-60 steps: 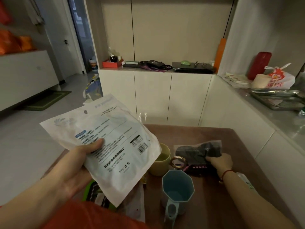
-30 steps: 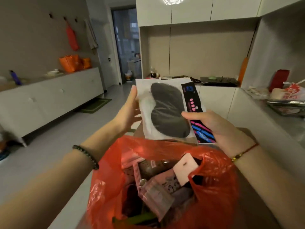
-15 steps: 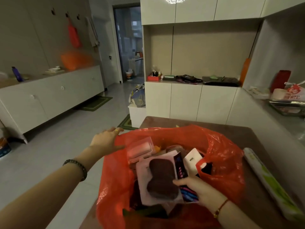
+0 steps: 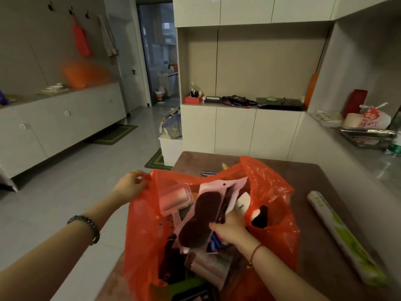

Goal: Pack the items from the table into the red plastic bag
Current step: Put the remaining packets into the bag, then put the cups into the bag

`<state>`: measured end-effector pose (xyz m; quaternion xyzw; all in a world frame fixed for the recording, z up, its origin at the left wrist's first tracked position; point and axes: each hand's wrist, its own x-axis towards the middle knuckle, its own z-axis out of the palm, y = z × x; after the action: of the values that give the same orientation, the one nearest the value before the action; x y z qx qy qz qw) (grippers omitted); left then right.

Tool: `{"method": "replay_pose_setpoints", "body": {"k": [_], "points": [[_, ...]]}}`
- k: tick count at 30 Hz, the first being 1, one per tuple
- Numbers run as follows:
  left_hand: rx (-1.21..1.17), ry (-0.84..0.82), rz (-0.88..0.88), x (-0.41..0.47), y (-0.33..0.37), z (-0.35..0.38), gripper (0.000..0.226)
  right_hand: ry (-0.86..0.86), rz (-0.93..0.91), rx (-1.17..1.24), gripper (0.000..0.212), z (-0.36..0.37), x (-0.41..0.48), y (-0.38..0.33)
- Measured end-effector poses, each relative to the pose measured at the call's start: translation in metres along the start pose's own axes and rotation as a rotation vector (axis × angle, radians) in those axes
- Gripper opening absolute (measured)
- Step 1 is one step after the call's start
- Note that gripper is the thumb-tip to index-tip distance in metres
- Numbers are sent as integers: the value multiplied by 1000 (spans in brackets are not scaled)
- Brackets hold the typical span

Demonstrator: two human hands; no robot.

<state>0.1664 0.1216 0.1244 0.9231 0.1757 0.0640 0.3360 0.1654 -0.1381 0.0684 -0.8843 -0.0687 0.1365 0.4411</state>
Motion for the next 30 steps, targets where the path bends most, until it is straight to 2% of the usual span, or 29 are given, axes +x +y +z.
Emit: {"method": "replay_pose_setpoints", "body": {"k": [3,5,7,10,12,14,18,20,22,24,26,28,30], "points": [[84,-12,4,3,1,-3,30,-256,-51,-210,18,-41,-15,-13],[65,-31,32,3,11,-5,31,-302,-25,-159,21,-80,-25,-25],[72,-37,98,5,28,-4,32,-208,-75,9,16,-121,-24,-34],[7,-65,220,12,65,8,35,161,-214,148,12,-174,13,-36],[-37,-117,276,19,87,26,42,324,-231,204,23,-194,54,-21],[-46,-171,327,29,106,48,46,370,-177,139,38,-200,96,5],[-120,-309,411,46,136,92,45,205,-30,-248,88,-184,160,70],[-170,-416,443,53,143,111,34,113,34,-320,102,-170,186,100],[-238,-514,426,61,146,131,34,52,78,-349,106,-156,207,127],[-195,-536,484,66,148,147,36,-1,111,-337,108,-142,221,147],[-190,-550,535,70,149,158,39,-18,144,-328,100,-129,232,162],[-221,-582,509,75,148,166,42,27,114,-346,90,-127,236,166],[-275,-592,427,81,150,173,32,94,36,-332,78,-139,234,152]]}}
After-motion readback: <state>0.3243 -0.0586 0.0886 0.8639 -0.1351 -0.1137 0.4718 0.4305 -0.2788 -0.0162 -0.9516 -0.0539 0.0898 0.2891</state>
